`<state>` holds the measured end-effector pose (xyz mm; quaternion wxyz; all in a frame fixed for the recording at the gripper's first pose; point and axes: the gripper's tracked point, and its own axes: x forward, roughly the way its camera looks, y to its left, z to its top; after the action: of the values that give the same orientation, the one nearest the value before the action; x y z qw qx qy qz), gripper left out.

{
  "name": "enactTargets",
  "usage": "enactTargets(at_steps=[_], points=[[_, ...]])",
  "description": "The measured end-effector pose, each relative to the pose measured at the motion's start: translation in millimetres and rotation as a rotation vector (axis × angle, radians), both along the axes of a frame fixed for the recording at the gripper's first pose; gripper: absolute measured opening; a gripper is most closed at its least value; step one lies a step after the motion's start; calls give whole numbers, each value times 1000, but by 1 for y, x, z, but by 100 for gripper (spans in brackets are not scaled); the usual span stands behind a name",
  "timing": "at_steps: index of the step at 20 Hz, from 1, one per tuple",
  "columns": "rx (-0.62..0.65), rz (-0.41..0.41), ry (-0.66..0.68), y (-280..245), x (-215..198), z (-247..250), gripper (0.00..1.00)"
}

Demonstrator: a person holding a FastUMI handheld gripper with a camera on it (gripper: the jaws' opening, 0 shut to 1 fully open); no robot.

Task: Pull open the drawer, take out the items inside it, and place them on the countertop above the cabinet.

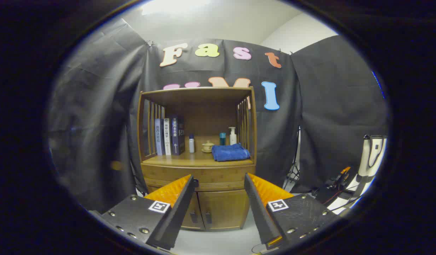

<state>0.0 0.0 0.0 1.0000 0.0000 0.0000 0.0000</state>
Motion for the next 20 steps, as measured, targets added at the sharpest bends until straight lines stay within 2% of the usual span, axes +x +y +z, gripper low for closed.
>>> enactTargets(at_steps=[15, 20], points=[[19, -24, 85, -3, 16, -27, 85], [25, -63, 66, 1, 62, -33, 85]])
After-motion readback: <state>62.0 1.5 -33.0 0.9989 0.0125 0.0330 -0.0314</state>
